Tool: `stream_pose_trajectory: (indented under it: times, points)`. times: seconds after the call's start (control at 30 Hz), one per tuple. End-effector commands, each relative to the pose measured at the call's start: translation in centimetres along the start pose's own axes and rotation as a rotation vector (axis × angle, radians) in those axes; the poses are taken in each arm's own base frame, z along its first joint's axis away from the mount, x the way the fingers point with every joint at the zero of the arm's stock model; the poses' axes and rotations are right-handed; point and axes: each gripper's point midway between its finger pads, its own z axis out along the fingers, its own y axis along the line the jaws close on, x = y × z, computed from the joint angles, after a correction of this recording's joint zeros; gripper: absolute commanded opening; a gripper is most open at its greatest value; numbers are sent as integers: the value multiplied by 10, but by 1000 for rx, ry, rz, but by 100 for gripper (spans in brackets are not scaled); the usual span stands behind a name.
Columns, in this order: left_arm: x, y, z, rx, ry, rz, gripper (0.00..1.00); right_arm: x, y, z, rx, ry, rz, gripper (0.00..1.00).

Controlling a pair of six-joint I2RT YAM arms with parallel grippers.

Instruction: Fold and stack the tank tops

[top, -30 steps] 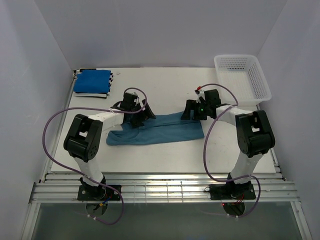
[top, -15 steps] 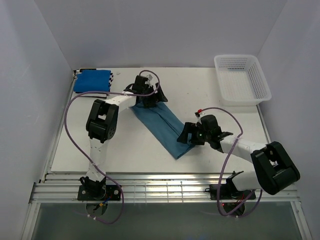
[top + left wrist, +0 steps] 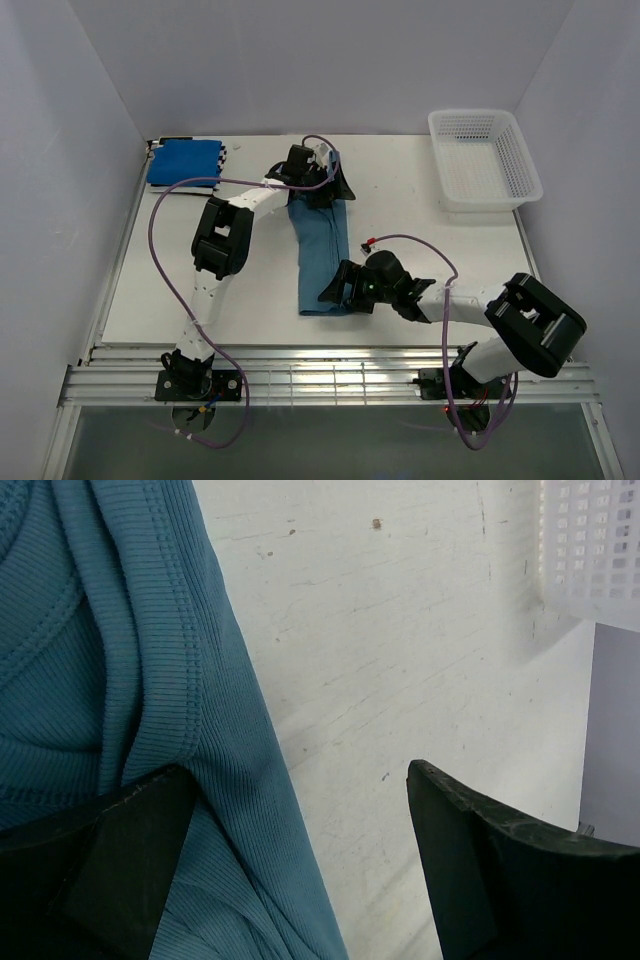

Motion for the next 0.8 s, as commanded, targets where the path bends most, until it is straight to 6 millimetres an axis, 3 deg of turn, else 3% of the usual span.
stream_pose_trajectory:
  times: [0.0, 0.2, 0.33, 0.57, 0.73, 0.77]
  points:
    - [41, 56, 19, -125, 98, 7, 98, 30, -13, 7, 76, 97, 124, 90]
    - [42, 25, 10, -6, 133, 81, 98, 9, -7, -2, 101, -3, 116, 90]
    - [41, -9, -11, 44, 131, 163, 98, -3, 7, -15, 91, -34, 74, 90]
    - [9, -75, -80, 101, 30, 242, 98, -14, 31, -43, 58, -61, -15, 90]
    - [1, -118, -115, 177, -13, 276, 98, -24, 45, -69, 10, -127, -68, 90]
    - [1, -123, -120, 182, -17, 281, 98, -23, 39, -73, 39, -127, -69, 90]
